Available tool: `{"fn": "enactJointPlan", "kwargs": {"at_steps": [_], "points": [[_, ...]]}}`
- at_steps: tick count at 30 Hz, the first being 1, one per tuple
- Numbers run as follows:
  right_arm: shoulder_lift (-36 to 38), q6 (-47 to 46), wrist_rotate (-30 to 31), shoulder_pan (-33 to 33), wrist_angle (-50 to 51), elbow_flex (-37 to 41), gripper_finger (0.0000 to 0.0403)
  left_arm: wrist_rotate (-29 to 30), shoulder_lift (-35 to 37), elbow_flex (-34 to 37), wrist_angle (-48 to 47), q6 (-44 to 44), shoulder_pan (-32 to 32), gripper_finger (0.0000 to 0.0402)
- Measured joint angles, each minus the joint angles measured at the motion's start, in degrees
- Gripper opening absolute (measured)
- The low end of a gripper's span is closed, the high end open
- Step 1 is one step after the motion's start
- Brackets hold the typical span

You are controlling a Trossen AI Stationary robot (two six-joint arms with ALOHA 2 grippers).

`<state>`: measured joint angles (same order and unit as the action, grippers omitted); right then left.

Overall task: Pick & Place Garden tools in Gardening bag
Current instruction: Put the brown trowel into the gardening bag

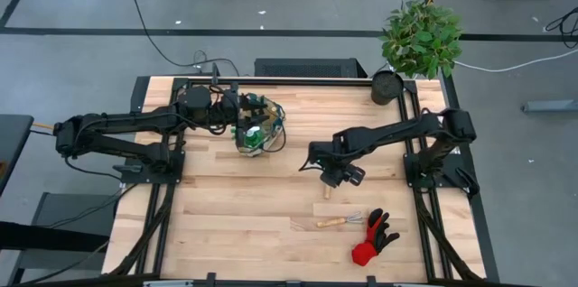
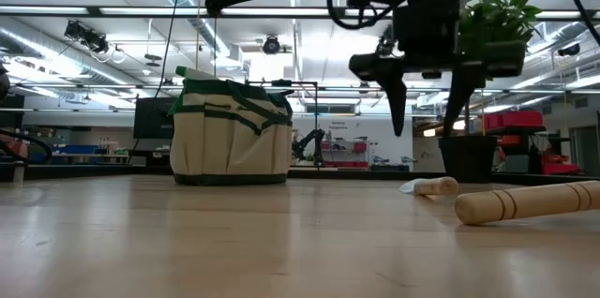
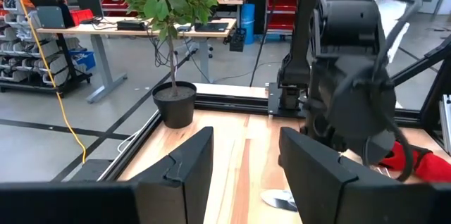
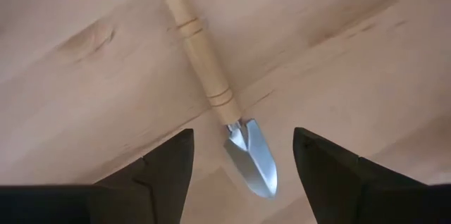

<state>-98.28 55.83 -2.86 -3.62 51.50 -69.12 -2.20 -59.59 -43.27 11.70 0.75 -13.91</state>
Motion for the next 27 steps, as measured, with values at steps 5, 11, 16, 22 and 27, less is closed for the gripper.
{"fn": "enactJointPlan", "kwargs": {"at_steps": [5, 11, 16, 22, 27], "points": [[-2.48, 2.31, -0.25, 0.0, -0.66, 0.0, 0.0242, 0.0, 0.0, 0.0, 0.0, 0.02, 0.0, 0.017], [-4.76, 3.39, -2.54, -0.15, -1.52, 0.0, 0.0242, 0.0, 0.0, 0.0, 0.0, 0.04, 0.0, 0.017], [-6.04, 3.43, -3.35, -0.35, -3.11, 0.0, 0.0242, 0.0, 0.0, 0.0, 0.0, 0.1, 0.0, 0.017], [-8.39, 3.84, -4.08, -0.37, -3.25, 0.0, 0.0242, 0.0, 0.0, 0.02, 0.02, 0.1, 0.0, 0.017], [-9.43, 5.1, -3.68, -0.37, -4.02, 0.0, 0.0242, 0.0, 0.0, 0.02, 0.02, 0.09, 0.0, 0.017]]}}
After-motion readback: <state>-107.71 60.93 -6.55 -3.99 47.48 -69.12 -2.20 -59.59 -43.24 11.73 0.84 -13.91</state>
